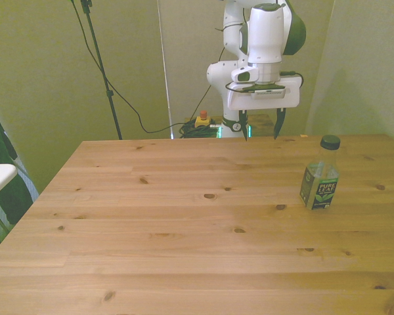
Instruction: Knock down the bottle
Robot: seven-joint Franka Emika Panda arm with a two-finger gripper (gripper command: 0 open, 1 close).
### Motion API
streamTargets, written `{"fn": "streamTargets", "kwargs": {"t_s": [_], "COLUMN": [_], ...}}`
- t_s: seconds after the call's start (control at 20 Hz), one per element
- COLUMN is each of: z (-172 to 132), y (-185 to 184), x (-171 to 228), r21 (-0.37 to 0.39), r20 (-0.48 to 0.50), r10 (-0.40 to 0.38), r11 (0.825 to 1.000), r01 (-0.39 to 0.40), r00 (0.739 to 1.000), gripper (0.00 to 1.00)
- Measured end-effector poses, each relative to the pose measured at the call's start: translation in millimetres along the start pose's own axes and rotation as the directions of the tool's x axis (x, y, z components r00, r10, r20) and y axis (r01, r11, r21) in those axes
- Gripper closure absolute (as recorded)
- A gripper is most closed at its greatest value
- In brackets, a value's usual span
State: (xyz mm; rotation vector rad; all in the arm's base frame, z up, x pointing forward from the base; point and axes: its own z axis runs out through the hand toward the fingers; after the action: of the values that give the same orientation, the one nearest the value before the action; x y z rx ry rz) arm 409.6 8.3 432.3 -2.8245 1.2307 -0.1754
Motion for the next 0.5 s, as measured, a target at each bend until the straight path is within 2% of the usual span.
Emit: {"fn": "streamTargets", "kwargs": {"t_s": [0.1,0.15,0.5], "z": [1.8,2.1,-22.2], "y": [1.2,1.2,-29.3], "x": [0.2,0.1,3.1], "r21": [-0.003,-0.004,0.025], "r20": [0.001,0.001,-0.044], "r10": [0.002,0.004,0.033], "r11": [1.0,1.0,0.999], "r01": [-0.002,-0.004,-0.032], "r00": [1.0,1.0,0.998], "gripper": [0.0,1.0,1.0]}}
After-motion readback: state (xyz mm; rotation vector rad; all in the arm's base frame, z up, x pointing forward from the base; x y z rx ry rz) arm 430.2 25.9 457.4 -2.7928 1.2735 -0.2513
